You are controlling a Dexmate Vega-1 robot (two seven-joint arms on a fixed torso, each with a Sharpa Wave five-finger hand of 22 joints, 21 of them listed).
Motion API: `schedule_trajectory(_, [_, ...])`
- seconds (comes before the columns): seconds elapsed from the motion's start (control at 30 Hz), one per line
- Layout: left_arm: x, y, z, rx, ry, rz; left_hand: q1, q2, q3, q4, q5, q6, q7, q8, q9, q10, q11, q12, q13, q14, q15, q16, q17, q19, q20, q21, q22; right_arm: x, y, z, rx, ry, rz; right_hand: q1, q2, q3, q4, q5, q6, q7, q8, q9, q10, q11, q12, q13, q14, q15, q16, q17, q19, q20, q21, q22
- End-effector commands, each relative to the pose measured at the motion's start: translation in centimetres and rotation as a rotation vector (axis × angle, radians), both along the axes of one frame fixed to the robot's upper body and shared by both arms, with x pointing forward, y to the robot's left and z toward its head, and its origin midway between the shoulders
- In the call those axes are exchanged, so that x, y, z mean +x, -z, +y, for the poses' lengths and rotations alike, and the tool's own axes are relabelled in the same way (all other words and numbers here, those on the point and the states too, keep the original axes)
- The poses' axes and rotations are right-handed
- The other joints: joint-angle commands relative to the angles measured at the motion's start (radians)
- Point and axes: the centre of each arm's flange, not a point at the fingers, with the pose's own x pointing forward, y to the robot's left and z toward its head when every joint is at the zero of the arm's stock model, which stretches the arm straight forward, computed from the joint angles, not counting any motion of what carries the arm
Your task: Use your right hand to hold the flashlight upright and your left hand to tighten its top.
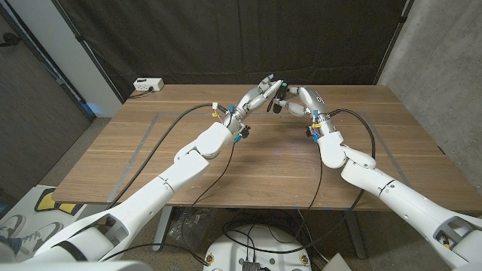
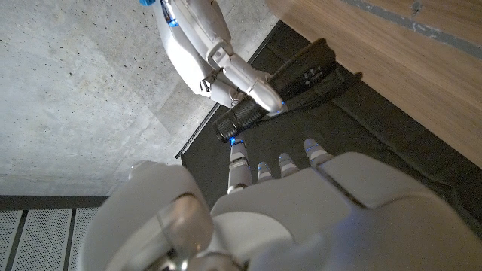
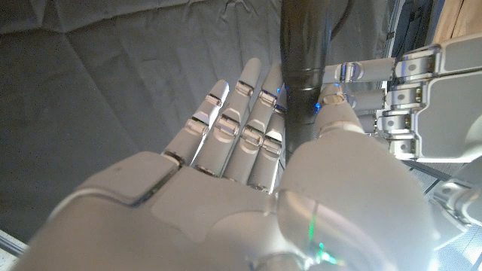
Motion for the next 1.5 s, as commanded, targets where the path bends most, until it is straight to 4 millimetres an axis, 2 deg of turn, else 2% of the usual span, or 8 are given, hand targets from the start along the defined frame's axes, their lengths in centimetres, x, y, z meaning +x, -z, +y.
schedule_trajectory(0.03, [0.5, -0.5, -1.1, 0.022, 0.040, 0.011, 0.002, 0.000, -0.008, 0.000, 0.003, 0.015, -0.001, 0.004, 0.003, -0.031, 0.000, 0.005, 0.003, -0.116, -0.009, 0.007, 0.003, -0.242, -0.006, 0.004, 0.002, -0.4, 0.2, -0.7, 0.016, 0.011, -0.002, 0.079, 0.086, 0.075, 0.069, 0.009, 0.105, -0.099, 0.007, 0.005, 0.067, -0.057, 0.006, 0.008, 0.008, -0.075, 0.000, 0.005, -0.005, -0.062, 0.001, 0.002])
schedule_trajectory(0.93, [0.9, -1.3, -3.0, 0.073, 0.070, 0.021, 0.003, 0.001, -0.011, 0.001, 0.005, 0.015, 0.008, 0.002, 0.003, -0.029, 0.001, 0.006, 0.002, -0.114, -0.009, 0.007, 0.003, -0.240, -0.006, 0.005, 0.002, -1.1, 0.8, -1.0, -0.017, 0.016, -0.011, 0.079, 0.086, 0.074, 0.071, 0.009, 0.108, -0.099, 0.008, 0.005, 0.066, -0.058, 0.006, 0.012, 0.007, -0.073, -0.001, 0.005, -0.006, -0.063, 0.000, 0.003])
schedule_trajectory(1.13, [0.6, -1.1, -2.2, 0.041, 0.036, 0.023, 0.004, 0.003, -0.012, 0.001, 0.005, 0.008, 0.007, -0.001, 0.003, -0.027, 0.003, 0.007, 0.002, -0.111, -0.010, 0.007, 0.003, -0.239, -0.006, 0.006, 0.002, -1.0, 0.8, -1.3, -0.014, 0.022, -0.003, 0.079, 0.086, 0.074, 0.071, 0.009, 0.106, -0.099, 0.007, 0.005, 0.066, -0.057, 0.006, 0.013, 0.006, -0.074, -0.001, 0.004, -0.005, -0.062, 0.001, 0.003])
schedule_trajectory(1.5, [-0.2, -0.7, 0.6, -0.027, -0.052, 0.025, 0.005, 0.004, -0.012, 0.002, 0.006, 0.002, 0.007, -0.003, 0.003, -0.025, 0.005, 0.008, 0.002, -0.110, -0.010, 0.008, 0.003, -0.237, -0.005, 0.006, 0.002, -0.3, 0.7, -1.5, 0.002, 0.026, 0.004, 0.079, 0.086, 0.074, 0.072, 0.009, 0.107, -0.099, 0.007, 0.005, 0.064, -0.059, 0.004, 0.014, 0.007, -0.074, -0.001, 0.004, -0.005, -0.062, 0.001, 0.002])
